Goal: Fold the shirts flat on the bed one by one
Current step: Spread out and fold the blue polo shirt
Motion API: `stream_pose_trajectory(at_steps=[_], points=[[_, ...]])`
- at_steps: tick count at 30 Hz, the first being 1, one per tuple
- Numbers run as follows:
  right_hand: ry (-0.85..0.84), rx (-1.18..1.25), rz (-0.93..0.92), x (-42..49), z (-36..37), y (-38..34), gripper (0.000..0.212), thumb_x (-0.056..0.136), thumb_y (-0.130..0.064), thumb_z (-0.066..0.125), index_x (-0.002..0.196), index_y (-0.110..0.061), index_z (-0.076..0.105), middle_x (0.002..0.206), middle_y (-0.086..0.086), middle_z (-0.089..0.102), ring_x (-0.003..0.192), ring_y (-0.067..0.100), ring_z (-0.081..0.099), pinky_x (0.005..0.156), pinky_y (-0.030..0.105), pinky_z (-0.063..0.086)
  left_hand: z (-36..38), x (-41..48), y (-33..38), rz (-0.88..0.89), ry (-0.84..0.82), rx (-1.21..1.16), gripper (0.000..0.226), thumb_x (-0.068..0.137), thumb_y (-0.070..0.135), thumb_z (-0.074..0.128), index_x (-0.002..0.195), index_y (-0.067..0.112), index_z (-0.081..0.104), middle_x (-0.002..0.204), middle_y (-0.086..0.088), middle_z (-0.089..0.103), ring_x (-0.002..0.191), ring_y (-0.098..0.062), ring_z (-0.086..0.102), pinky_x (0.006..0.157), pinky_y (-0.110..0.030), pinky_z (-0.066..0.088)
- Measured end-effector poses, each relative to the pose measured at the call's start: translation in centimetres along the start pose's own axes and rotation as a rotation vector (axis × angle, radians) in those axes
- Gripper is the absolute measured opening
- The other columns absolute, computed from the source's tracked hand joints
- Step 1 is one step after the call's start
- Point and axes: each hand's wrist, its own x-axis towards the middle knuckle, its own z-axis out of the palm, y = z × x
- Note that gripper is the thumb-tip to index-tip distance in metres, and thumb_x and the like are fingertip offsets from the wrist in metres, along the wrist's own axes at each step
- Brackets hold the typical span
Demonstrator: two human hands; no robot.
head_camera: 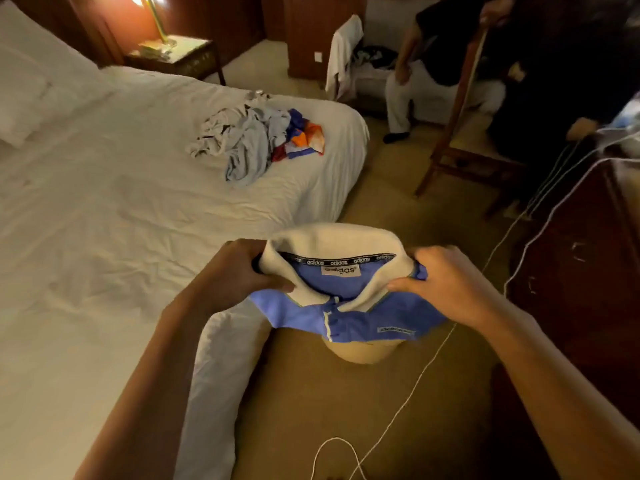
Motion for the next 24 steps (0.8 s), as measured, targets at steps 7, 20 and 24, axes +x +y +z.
stream_pose_trajectory(at_steps=[7, 20, 24], points=[[0.099, 0.011, 0.221, -8.5, -1.8, 4.6, 0.042, 0.08, -0.049, 0.076, 0.098, -0.011, 0.071, 0.078, -0.001, 0.069, 0.069, 0.016, 0.062, 0.063, 0.031, 0.049, 6.3, 4.4, 5.7, 0.201, -0.236, 0.047, 0.021, 0.066, 0.027, 0.09, 0.079, 0.026, 0.073, 0.076, 0.004, 0.07, 0.068, -0.005, 0.059, 0.06, -0.024, 0.046], [0.387, 0.12, 0.731, -30.0, -3.1, 9.4, 0.02, 0.086, -0.035, 0.075, 0.091, -0.016, 0.069, 0.072, -0.003, 0.067, 0.065, 0.009, 0.061, 0.058, 0.031, 0.049, 22.4, 4.6, 18.9, 0.59, -0.674, 0.07, 0.029, 0.068, 0.034, 0.09, 0.084, 0.042, 0.067, 0.081, 0.029, 0.067, 0.079, 0.006, 0.062, 0.063, -0.01, 0.045], [0.463, 0.096, 0.889, -37.6, -3.3, 9.0, 0.019, 0.085, -0.036, 0.076, 0.09, -0.02, 0.067, 0.074, -0.004, 0.067, 0.067, 0.012, 0.062, 0.062, 0.042, 0.053, 27.9, 2.3, 23.7, 0.671, -0.827, 0.074, 0.033, 0.068, 0.034, 0.09, 0.095, 0.03, 0.072, 0.09, 0.015, 0.071, 0.085, -0.002, 0.065, 0.071, -0.026, 0.055]])
